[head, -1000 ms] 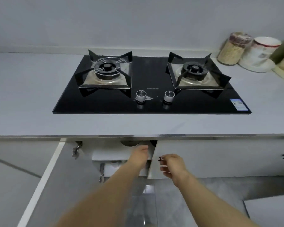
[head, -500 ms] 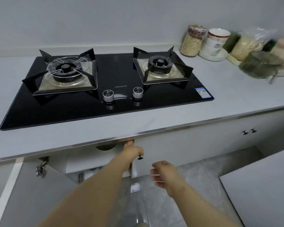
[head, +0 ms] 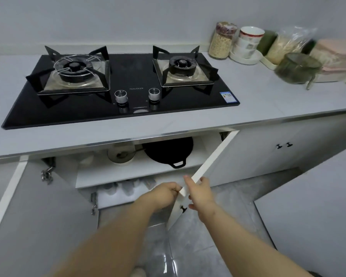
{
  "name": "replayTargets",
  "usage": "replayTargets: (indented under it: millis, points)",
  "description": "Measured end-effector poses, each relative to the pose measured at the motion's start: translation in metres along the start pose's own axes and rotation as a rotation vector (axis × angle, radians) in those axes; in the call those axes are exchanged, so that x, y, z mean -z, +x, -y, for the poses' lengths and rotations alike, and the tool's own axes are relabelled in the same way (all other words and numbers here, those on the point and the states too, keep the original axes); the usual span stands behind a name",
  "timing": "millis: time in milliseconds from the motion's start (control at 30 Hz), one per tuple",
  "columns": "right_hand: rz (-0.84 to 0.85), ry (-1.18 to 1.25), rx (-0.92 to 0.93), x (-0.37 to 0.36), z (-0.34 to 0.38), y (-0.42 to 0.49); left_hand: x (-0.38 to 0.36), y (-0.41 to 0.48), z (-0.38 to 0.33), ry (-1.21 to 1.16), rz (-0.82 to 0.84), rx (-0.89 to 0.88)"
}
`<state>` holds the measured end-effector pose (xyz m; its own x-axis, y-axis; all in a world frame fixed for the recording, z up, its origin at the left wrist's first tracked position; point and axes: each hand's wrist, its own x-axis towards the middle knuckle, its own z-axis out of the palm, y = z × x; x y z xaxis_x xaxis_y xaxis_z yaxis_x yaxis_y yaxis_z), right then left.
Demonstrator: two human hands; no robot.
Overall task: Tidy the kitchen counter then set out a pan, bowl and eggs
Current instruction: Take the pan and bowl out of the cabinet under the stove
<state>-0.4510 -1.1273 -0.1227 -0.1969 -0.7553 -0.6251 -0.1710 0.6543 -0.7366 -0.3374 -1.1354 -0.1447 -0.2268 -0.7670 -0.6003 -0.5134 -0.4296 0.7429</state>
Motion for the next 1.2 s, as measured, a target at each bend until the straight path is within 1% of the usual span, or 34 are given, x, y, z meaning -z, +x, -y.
replayTargets:
  millis: [67,133,167,200,233,333,433,500,633,700,733,800,867,933,1033,1200]
  points:
    - [-0.052,-0.079,0.015,0.027,-0.017,-0.004,-0.036,-0.016,-0.008,-0.012,0.080,0.017]
    - [-0.113,-0.172,0.061,0.053,-0.034,-0.007,-0.070,-0.024,-0.012,0.005,0.194,0.025]
    - [-0.147,-0.206,0.076,0.077,-0.045,-0.011,-0.096,-0.028,-0.020,0.015,0.242,0.021]
    - [-0.169,-0.240,0.087,0.097,-0.053,-0.015,-0.116,-0.029,-0.026,0.006,0.243,0.025]
    - [-0.194,-0.274,0.087,0.110,-0.058,-0.017,-0.129,-0.028,-0.029,-0.016,0.218,0.034]
    - [-0.302,-0.317,0.064,0.164,-0.076,-0.023,-0.169,-0.030,-0.052,-0.131,0.077,0.060]
    - [-0.378,-0.250,0.037,0.189,-0.087,-0.026,-0.185,-0.032,-0.062,-0.089,0.018,0.076]
    - [-0.392,-0.217,0.034,0.194,-0.088,-0.028,-0.186,-0.036,-0.066,-0.056,-0.008,0.103]
    - [-0.323,-0.313,0.018,0.191,-0.078,-0.036,-0.171,-0.044,-0.066,-0.100,-0.061,0.148]
    - [-0.271,-0.308,0.026,0.180,-0.072,-0.036,-0.157,-0.047,-0.061,-0.126,-0.105,0.161]
    - [-0.223,-0.292,0.068,0.171,-0.069,-0.036,-0.148,-0.048,-0.057,-0.140,-0.135,0.170]
    - [-0.062,-0.227,0.153,0.145,-0.060,-0.035,-0.129,-0.050,-0.047,-0.186,-0.187,0.189]
    - [0.096,-0.147,0.120,0.115,-0.046,-0.035,-0.107,-0.051,-0.035,-0.232,-0.224,0.214]
    - [0.197,-0.122,0.077,0.081,-0.031,-0.029,-0.078,-0.050,-0.019,-0.268,-0.261,0.232]
    - [0.239,-0.137,0.026,0.033,-0.011,-0.011,-0.027,-0.040,0.007,-0.344,-0.338,0.268]
    - [0.247,-0.124,-0.098,-0.031,0.016,0.031,0.052,-0.006,0.040,-0.519,-0.436,0.359]
